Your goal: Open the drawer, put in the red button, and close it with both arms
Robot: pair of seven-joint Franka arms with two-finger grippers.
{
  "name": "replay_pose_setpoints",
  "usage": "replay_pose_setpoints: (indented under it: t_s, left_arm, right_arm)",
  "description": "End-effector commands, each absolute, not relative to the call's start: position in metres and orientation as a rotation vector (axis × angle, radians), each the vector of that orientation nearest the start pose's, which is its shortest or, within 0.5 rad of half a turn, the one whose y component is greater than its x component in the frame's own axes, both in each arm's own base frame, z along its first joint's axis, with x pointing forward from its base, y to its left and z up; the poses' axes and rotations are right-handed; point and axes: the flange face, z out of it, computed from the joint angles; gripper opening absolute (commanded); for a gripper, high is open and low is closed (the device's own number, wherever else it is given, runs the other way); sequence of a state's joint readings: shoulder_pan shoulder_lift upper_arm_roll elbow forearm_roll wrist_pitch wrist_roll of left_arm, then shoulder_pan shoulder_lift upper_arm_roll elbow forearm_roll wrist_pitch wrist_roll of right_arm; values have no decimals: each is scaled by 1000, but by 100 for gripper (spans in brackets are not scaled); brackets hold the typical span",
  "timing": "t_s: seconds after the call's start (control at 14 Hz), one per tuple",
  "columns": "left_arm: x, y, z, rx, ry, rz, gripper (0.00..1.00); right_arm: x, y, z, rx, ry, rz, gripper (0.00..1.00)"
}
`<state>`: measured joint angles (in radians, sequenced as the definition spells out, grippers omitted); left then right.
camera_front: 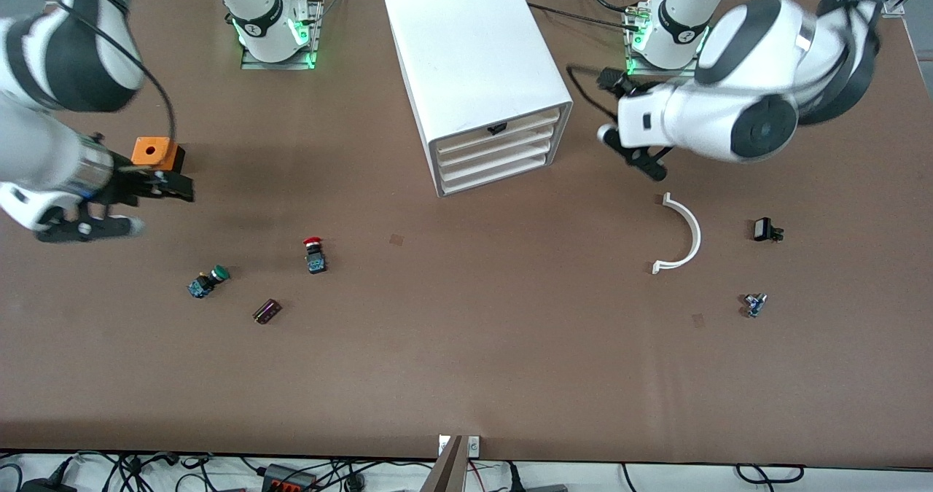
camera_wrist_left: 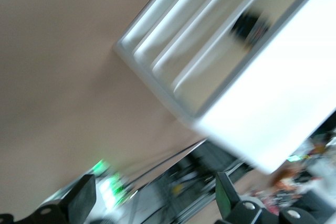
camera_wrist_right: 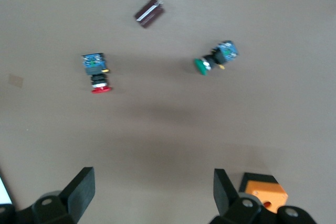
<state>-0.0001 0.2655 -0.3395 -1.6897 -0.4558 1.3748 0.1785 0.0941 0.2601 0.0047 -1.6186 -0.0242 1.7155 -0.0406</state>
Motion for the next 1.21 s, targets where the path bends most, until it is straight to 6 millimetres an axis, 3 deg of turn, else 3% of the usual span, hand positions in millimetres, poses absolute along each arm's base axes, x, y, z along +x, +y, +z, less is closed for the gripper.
replay_pose_setpoints:
  t_s: [0.0,0.21,0.29,0.43,0.5,0.79,0.86,1.07,1.14]
  left_arm:
    - [555,-222,397,-3572,983,1040,100]
    - [560,-226,351,-3696,1045,930,100]
    - [554,-226,335,-3764,1015,903,100]
    - [543,-225,307,-3935,1119,832,100]
    - [532,-226,288,-3987,1112,872,100]
    - [507,-236,226,-4197,1013,787,93]
    - [501,-238,209,-4259,1019,758,84]
    - [494,-241,195,-4277,1008,802,64]
    - [486,-247,191,-4264,1014,856,63]
  right_arm:
    - [639,76,427,-3154,-288,263,100]
    - [653,120,370,-3142,-364,233,100]
    - [655,133,351,-3130,-382,231,100]
    - [659,155,320,-3121,-424,214,100]
    - [659,167,303,-3119,-454,207,100]
    - [659,177,237,-3106,-498,255,100]
    - [655,187,225,-3091,-515,273,100]
    - [652,194,204,-3084,-527,285,100]
    - [652,194,195,-3084,-530,290,100]
